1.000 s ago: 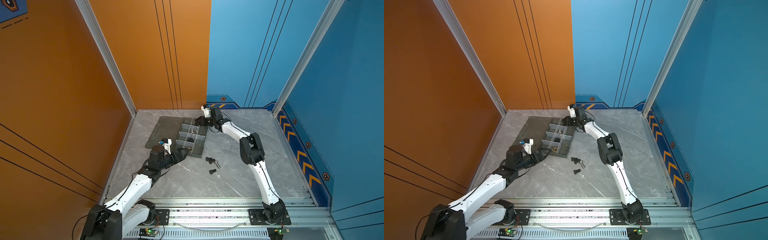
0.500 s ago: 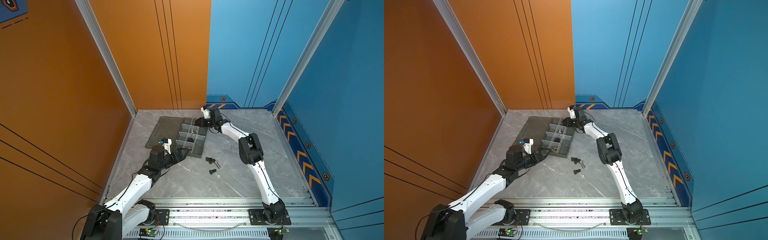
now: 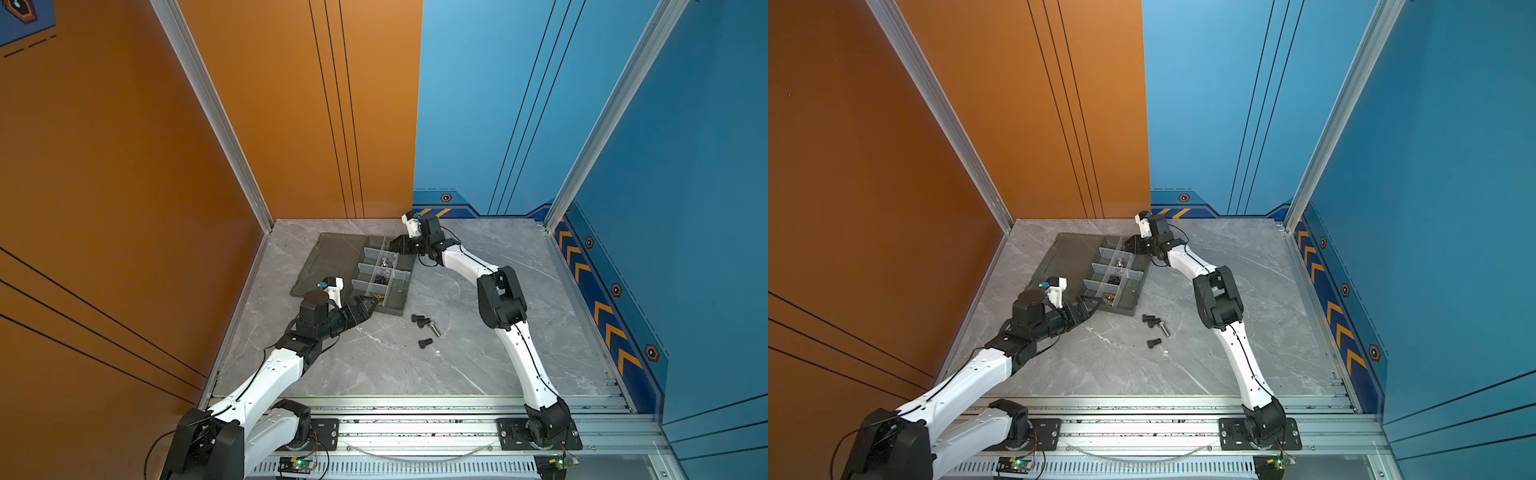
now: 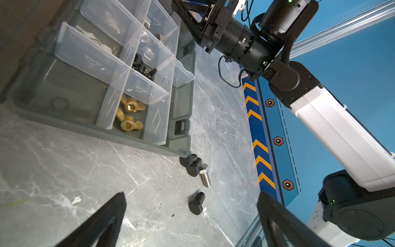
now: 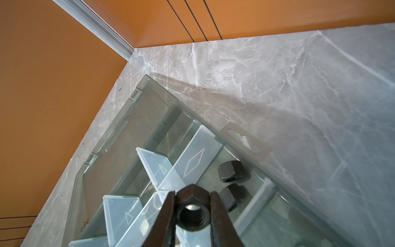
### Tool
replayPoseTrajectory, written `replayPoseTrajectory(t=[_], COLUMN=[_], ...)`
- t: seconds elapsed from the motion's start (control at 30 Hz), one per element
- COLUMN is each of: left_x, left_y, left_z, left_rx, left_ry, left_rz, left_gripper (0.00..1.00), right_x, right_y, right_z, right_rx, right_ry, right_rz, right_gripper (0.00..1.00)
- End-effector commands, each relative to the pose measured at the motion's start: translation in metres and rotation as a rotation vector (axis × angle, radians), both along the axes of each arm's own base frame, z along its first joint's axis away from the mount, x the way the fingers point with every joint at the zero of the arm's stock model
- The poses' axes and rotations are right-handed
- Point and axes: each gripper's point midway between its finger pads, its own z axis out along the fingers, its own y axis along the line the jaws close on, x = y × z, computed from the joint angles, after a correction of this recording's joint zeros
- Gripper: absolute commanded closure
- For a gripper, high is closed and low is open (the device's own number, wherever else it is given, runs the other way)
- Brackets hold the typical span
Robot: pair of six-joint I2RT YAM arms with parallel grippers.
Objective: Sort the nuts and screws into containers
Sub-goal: 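Open the right gripper to drop the nut into the compartment, then move the open right gripper back down over the remaining bolts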
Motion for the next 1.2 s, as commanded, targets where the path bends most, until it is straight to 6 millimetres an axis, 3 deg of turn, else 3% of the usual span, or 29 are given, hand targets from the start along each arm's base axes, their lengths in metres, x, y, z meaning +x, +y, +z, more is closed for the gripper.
replayPoseTrajectory(t=[0.0, 0.33, 0.67, 1.0, 1.17], left_x=[0.000, 0.002, 0.003, 0.008, 0.009], left_y=[0.003, 0.002, 0.000, -0.009, -0.016], left_z=[-0.001, -0.001, 0.001, 0.001, 0.001], left_rx=[0.000, 0.000, 0.004, 0.014, 0.025], left_ry=[-0.001, 0.006, 0.009, 0.016, 0.015], left_rz=[0.014, 0.011, 0.006, -0.013, -0.025], left_gripper=[0.02, 0.02, 0.02, 0.02, 0.02], right_x=[0.001, 0.001, -0.014, -0.083, -0.139], right_y=[-0.011, -0.016, -0.031, -0.076, -0.097], right_z=[-0.008, -0.006, 0.036, 0.061, 0.059], right_rx=[-0.041, -0.050, -0.047, -0.222, -0.287], right_ry=[0.027, 0.038, 0.013, 0.040, 0.090], right_rz=[-0.018, -0.028, 0.012, 0.053, 0.098], right_gripper=[0.84, 0.61, 0.53, 0.51, 0.51])
